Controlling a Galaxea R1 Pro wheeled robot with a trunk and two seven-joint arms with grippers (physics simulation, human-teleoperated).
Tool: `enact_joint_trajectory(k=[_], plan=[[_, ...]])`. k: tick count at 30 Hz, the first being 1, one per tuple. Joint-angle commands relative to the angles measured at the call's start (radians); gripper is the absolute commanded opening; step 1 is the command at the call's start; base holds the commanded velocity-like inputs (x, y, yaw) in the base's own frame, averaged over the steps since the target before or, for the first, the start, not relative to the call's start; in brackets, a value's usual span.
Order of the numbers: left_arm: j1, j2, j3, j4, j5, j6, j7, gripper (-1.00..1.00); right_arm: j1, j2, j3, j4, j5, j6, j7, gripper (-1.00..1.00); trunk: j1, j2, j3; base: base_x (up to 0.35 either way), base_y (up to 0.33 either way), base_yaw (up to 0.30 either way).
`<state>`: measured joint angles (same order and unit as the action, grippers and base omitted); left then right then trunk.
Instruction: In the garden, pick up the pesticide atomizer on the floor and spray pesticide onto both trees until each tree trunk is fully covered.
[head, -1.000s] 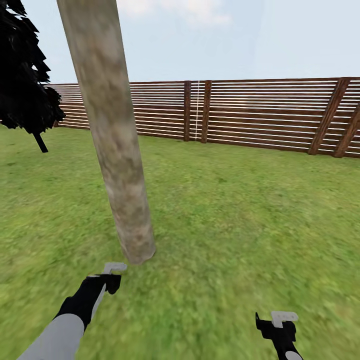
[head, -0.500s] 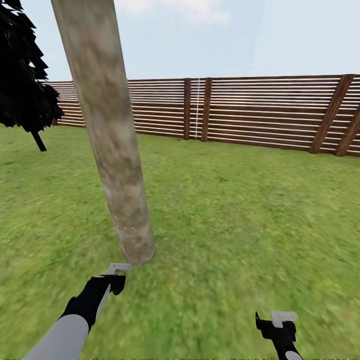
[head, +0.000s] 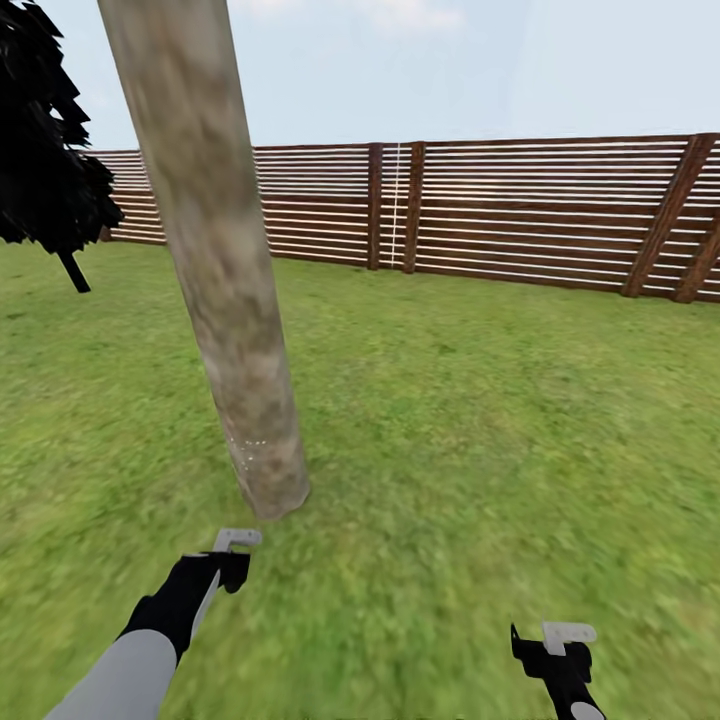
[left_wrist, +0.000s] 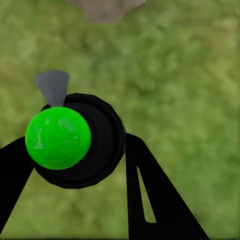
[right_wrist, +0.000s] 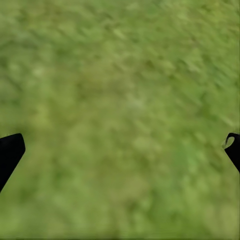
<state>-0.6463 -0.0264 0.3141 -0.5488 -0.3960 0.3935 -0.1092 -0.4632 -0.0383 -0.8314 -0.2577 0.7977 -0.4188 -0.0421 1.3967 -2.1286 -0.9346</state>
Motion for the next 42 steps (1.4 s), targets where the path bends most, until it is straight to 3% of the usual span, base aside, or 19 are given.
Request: enact_joint_trajectory(k=[1, 15, 25, 36, 40, 42], plan=[[0.001, 0.0, 0.0, 0.001, 0.0, 0.0, 0.001, -1.0, 0.0, 0.0, 0.0, 0.0, 0.0, 0.0, 0.0, 1.0, 0.004, -0.007, -0.004, 0.0, 0.0, 0.0], [0.002, 0.002, 0.005, -0.002, 0.005, -0.003, 0.005, -1.0, 0.0, 0.0, 0.0, -0.002, 0.0, 0.0, -0.001, 1.0, 0.058, -0.105, -0.051, 0.0, 0.0, 0.0], [0.003, -0.006, 0.004, -0.006, 0.007, -0.005, 0.013, -1.0, 0.0, -0.002, -0.001, -0.003, 0.0, 0.0, -0.004, 1.0, 0.058, -0.105, -0.059, 0.099, -0.038, 0.0], [0.003, -0.007, 0.001, 0.003, 0.002, -0.004, 0.016, -1.0, 0.0, -0.002, -0.002, -0.003, 0.0, 0.001, -0.004, 1.0, 0.058, -0.105, -0.059, 0.084, -0.254, 0.006], [0.003, -0.007, 0.001, 0.002, 0.008, -0.005, 0.116, -1.0, 0.0, -0.002, -0.002, -0.003, 0.0, 0.001, -0.004, 1.0, 0.058, -0.105, -0.059, 0.184, -0.193, 0.233], [0.003, -0.009, 0.0, 0.002, 0.009, -0.005, 0.134, -1.0, 0.0, -0.002, -0.001, -0.003, 0.0, 0.001, -0.004, 1.0, 0.058, -0.105, -0.059, 0.06, -0.042, 0.192]])
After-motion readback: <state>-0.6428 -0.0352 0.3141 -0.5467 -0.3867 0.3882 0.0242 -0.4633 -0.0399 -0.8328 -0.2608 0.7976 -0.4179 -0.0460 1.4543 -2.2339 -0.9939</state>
